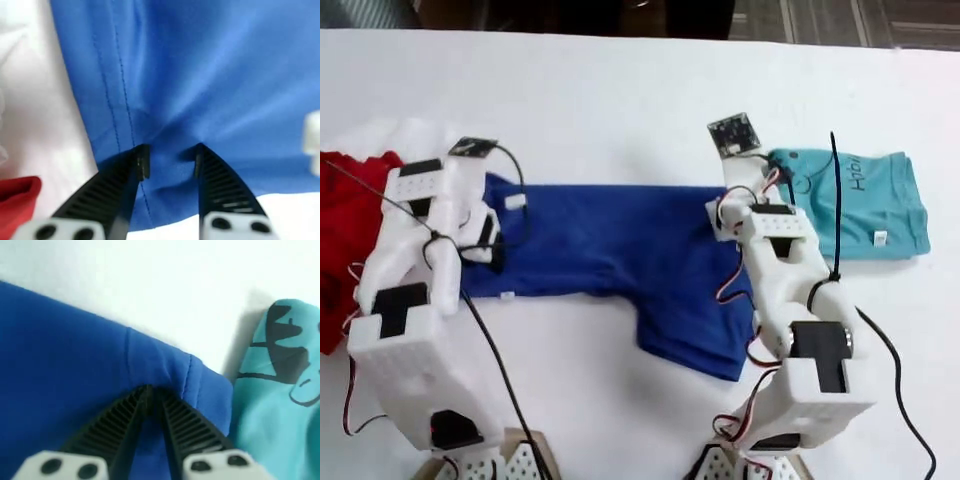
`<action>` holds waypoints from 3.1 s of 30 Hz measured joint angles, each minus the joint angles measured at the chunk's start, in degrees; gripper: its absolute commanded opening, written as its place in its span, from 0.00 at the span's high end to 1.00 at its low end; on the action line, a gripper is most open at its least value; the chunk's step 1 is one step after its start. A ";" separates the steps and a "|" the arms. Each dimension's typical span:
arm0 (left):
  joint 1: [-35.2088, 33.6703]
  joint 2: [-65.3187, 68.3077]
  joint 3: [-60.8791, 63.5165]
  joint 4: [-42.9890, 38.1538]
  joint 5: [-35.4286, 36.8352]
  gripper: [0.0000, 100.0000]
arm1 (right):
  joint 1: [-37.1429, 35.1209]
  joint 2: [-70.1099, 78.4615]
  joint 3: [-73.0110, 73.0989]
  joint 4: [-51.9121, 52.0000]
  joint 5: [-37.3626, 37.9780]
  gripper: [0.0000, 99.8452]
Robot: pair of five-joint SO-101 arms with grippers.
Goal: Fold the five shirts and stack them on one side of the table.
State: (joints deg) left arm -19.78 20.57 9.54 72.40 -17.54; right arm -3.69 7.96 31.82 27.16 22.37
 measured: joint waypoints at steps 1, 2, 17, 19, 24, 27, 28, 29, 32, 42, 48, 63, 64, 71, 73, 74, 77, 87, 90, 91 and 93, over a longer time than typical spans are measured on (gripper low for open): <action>0.00 0.00 -0.09 0.09 0.00 0.84 | 0.00 0.00 -0.09 0.97 0.35 0.98; 0.00 0.00 -0.62 0.70 0.00 0.84 | 0.00 0.00 -0.53 2.20 0.44 0.98; 3.78 -22.86 4.84 6.95 -0.09 0.84 | -1.49 -30.86 -0.79 27.16 1.23 0.98; 3.78 -26.55 10.64 2.90 -1.41 0.84 | -3.08 -35.25 1.14 30.24 1.23 0.98; 3.60 -30.95 26.02 -11.25 -2.73 0.84 | -6.51 -44.57 7.21 37.10 1.23 0.98; 3.16 -30.68 31.65 -19.43 -2.73 0.84 | -9.93 -48.09 12.40 40.44 1.32 0.98; 2.73 -29.98 32.53 -21.63 -2.73 0.84 | -10.90 -48.88 14.51 40.79 1.32 0.98; 2.37 -28.92 33.05 -23.21 -2.73 0.84 | -11.78 -49.32 16.70 40.88 1.32 0.98; 2.29 -25.41 33.05 -26.37 -2.73 0.84 | -15.74 -49.67 22.95 40.79 1.32 0.98; 2.20 -22.42 31.74 -26.81 -2.73 0.84 | -24.00 -49.76 32.79 40.79 13.01 0.85; 2.20 -22.42 31.74 -26.81 -2.73 0.84 | -24.88 -49.76 36.31 39.38 15.91 0.87; 2.20 -22.42 31.74 -26.81 -2.73 0.84 | -30.42 -48.00 38.33 35.78 16.09 0.87; 2.20 -22.42 31.74 -26.81 -2.73 0.84 | -30.42 -46.77 38.33 35.16 16.09 0.87; 2.20 -22.42 31.74 -26.81 -2.73 0.84 | -30.77 -40.09 35.25 34.90 16.09 0.87; 2.20 -22.42 31.74 -26.81 -2.73 0.84 | -30.77 -39.56 34.73 35.25 16.09 0.87; 2.20 -22.42 31.74 -26.81 -2.73 0.84 | -30.77 -39.38 34.73 35.25 16.09 0.87; 2.20 -22.42 31.74 -26.81 -2.73 0.84 | -30.77 -39.21 34.73 35.08 16.09 0.87; 2.20 -22.42 31.74 -26.81 -2.73 0.84 | -27.16 -37.36 34.64 32.00 16.26 0.87; 2.20 -22.42 31.74 -26.81 -2.73 0.84 | -26.64 -33.41 32.79 31.82 16.26 0.87; 2.20 -22.42 31.74 -26.81 -2.73 0.84 | -26.64 -32.09 32.53 31.82 16.26 0.87; 2.20 -22.42 31.74 -26.81 -2.73 0.84 | -26.46 -29.45 31.30 31.91 16.09 0.87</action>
State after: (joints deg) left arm -17.58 -1.85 41.27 45.58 -20.26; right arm -30.15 -21.49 63.12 59.08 38.46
